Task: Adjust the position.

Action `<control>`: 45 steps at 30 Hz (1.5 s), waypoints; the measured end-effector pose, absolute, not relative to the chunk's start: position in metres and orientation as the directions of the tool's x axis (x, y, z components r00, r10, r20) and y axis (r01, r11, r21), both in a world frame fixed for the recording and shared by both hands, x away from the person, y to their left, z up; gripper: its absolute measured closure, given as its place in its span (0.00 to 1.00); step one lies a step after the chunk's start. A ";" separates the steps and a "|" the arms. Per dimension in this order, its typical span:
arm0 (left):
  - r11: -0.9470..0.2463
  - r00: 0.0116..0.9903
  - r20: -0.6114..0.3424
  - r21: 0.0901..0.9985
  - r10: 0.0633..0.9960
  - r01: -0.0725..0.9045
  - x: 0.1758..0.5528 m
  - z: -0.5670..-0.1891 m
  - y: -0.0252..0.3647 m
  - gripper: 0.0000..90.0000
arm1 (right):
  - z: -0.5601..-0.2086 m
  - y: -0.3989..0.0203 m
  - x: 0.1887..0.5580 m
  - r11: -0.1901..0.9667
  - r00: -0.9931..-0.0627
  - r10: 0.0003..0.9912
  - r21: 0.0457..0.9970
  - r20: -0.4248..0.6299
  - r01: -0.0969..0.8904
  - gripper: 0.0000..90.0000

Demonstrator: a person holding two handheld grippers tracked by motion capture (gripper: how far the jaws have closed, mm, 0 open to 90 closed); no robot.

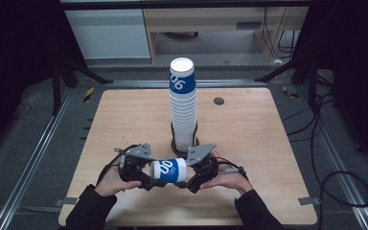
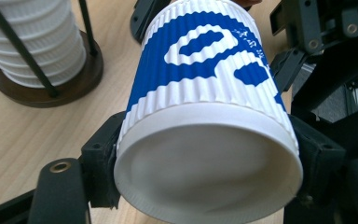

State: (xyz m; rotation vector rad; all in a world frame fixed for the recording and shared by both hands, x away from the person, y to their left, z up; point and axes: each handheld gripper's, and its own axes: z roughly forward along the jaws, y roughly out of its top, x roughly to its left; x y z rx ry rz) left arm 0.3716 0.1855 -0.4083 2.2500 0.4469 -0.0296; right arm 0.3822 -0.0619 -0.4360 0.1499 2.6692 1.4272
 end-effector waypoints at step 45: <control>-0.421 0.964 -0.151 0.877 0.217 0.232 0.359 -0.416 0.187 0.28 | -0.430 -0.082 0.384 0.301 -0.987 0.085 0.940 0.140 0.159 0.13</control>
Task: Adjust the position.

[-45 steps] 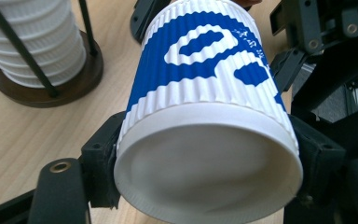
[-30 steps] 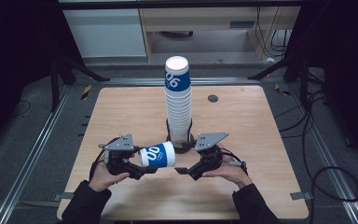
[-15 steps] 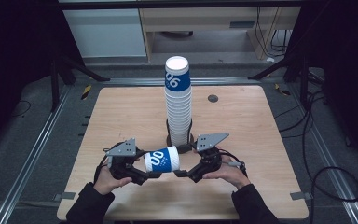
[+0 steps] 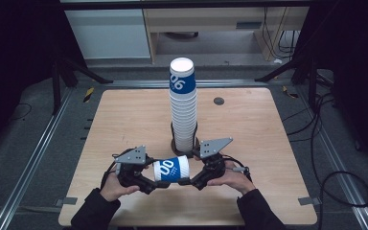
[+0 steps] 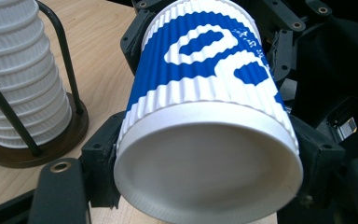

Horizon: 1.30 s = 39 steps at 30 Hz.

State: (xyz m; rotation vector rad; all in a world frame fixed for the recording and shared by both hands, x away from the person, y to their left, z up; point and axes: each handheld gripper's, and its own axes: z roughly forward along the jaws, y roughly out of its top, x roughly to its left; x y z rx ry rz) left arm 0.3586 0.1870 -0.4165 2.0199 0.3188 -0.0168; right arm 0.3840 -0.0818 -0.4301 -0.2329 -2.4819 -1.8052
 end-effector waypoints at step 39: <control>-0.680 0.966 -0.111 0.692 0.232 0.242 0.364 -0.425 0.183 0.17 | -0.435 -0.072 0.380 0.502 -0.995 0.069 0.860 0.070 0.095 0.18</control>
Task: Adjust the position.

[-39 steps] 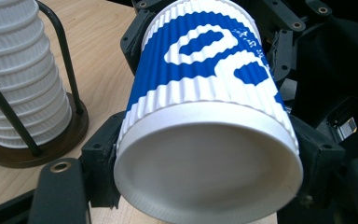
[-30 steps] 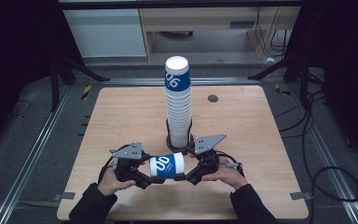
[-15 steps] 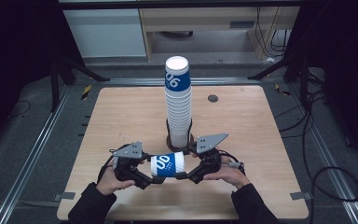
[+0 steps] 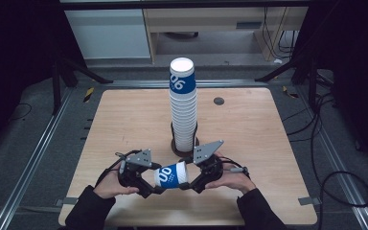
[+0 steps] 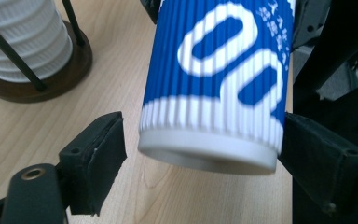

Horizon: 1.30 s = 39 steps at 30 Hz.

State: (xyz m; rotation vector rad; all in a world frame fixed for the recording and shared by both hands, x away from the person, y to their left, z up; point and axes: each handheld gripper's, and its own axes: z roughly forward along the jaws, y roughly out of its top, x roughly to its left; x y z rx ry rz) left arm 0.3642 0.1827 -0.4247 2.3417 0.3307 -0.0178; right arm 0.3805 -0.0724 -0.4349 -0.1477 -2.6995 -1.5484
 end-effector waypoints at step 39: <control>-0.544 0.942 -0.094 0.796 0.322 0.265 0.370 -0.417 0.200 0.30 | -0.416 -0.092 0.390 0.357 -0.968 0.248 0.925 0.044 0.134 0.08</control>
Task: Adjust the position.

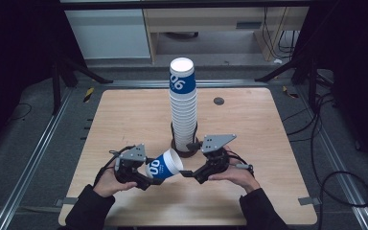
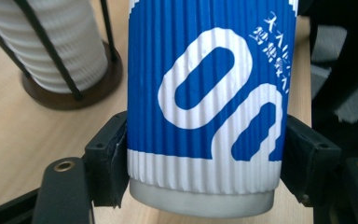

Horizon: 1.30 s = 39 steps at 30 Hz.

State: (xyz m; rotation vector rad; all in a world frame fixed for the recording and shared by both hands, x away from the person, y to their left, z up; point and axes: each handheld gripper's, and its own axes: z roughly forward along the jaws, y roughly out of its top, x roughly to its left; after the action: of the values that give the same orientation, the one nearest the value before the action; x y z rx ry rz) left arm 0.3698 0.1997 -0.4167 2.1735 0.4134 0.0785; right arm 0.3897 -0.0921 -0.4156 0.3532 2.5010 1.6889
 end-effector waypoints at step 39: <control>-0.467 0.955 -0.045 0.865 0.295 0.185 0.357 -0.422 0.175 0.30 | -0.423 -0.074 0.389 0.232 -0.960 0.154 0.936 0.233 0.264 0.14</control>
State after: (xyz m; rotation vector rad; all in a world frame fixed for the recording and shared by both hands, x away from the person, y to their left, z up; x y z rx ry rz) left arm 0.3568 0.1752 -0.4216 2.0695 0.3399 0.1333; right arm 0.3889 -0.0736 -0.4228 0.4310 2.5361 1.9579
